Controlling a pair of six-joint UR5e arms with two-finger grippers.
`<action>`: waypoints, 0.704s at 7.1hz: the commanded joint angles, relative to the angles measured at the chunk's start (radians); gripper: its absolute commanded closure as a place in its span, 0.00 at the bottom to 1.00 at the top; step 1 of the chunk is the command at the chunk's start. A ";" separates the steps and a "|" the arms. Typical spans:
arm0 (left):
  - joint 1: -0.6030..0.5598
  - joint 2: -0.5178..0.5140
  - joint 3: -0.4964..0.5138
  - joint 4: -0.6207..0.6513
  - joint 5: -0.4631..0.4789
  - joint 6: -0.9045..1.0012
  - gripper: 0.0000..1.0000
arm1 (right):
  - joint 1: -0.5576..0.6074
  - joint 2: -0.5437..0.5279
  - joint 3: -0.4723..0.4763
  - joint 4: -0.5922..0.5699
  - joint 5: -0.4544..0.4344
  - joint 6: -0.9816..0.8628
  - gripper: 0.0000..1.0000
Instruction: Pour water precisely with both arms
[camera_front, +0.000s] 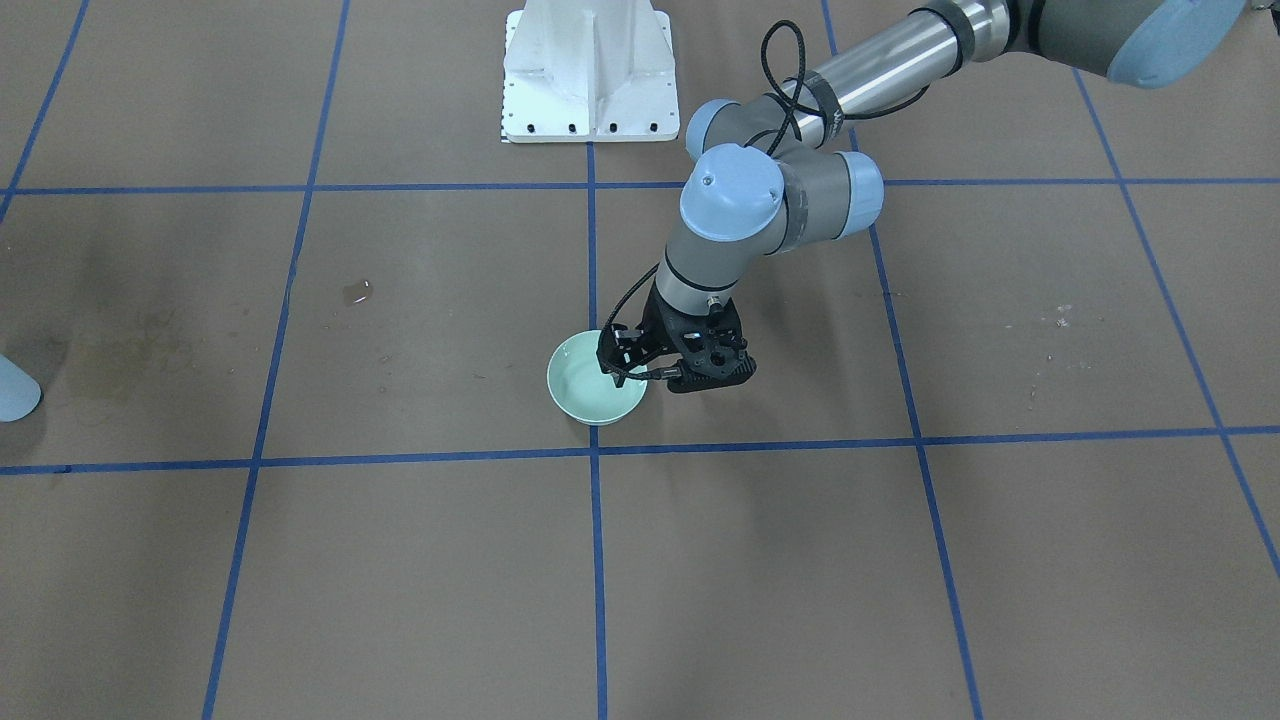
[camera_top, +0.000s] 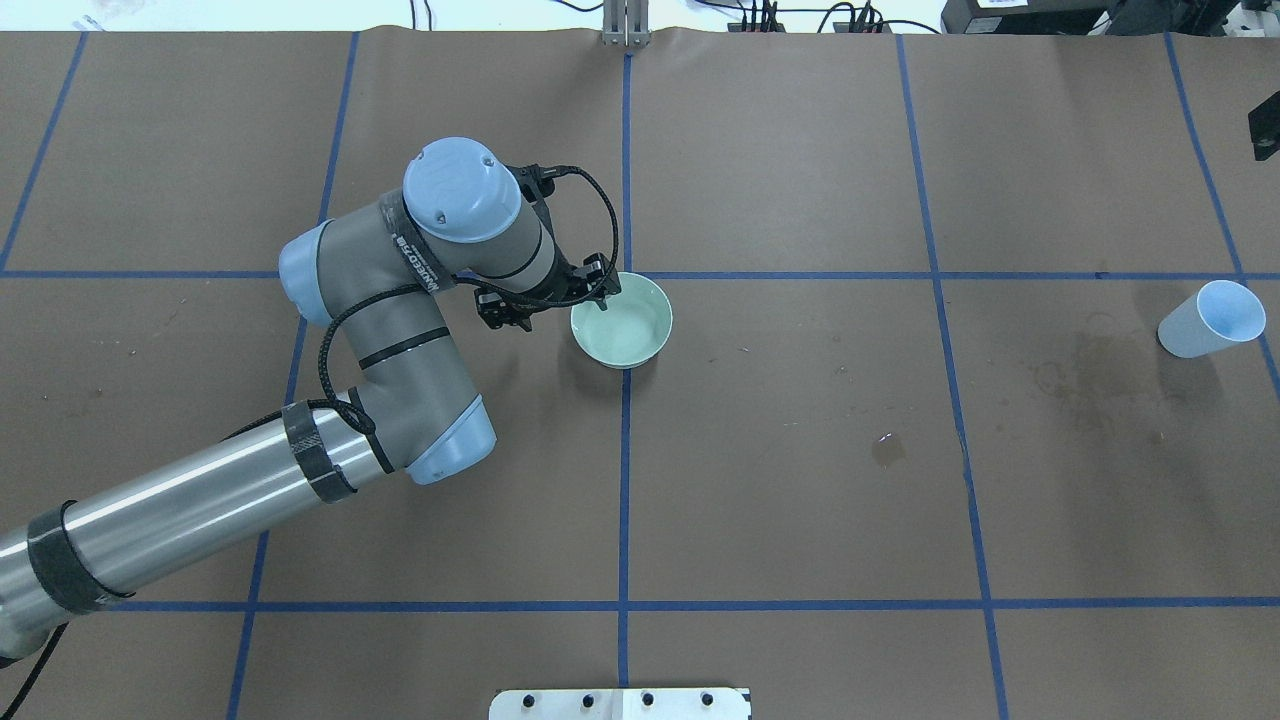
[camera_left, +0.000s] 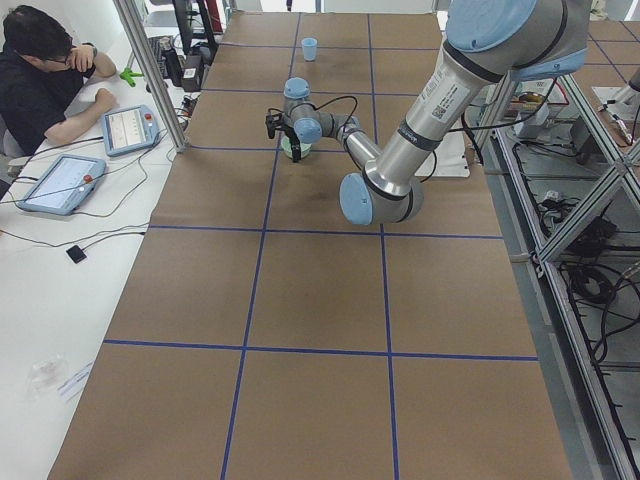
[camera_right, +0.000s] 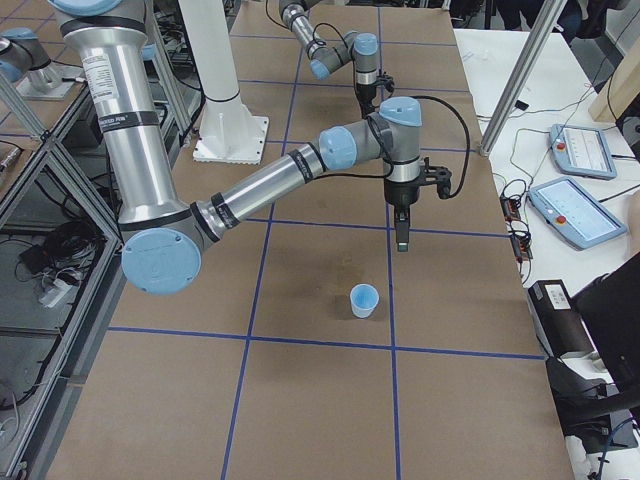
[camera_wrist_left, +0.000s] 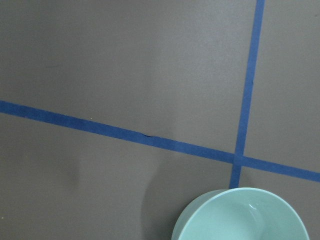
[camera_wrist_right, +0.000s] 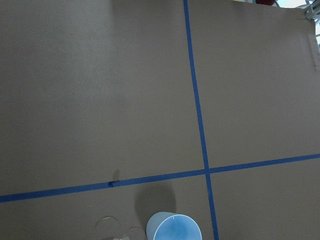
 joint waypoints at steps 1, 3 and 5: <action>0.016 -0.003 0.009 -0.003 0.000 -0.002 0.18 | 0.043 0.003 -0.041 0.020 0.069 -0.072 0.01; 0.028 -0.003 0.009 -0.003 0.000 0.000 0.51 | 0.052 0.003 -0.043 0.020 0.069 -0.077 0.01; 0.033 -0.006 0.009 -0.003 0.000 0.003 1.00 | 0.052 0.001 -0.044 0.020 0.069 -0.074 0.01</action>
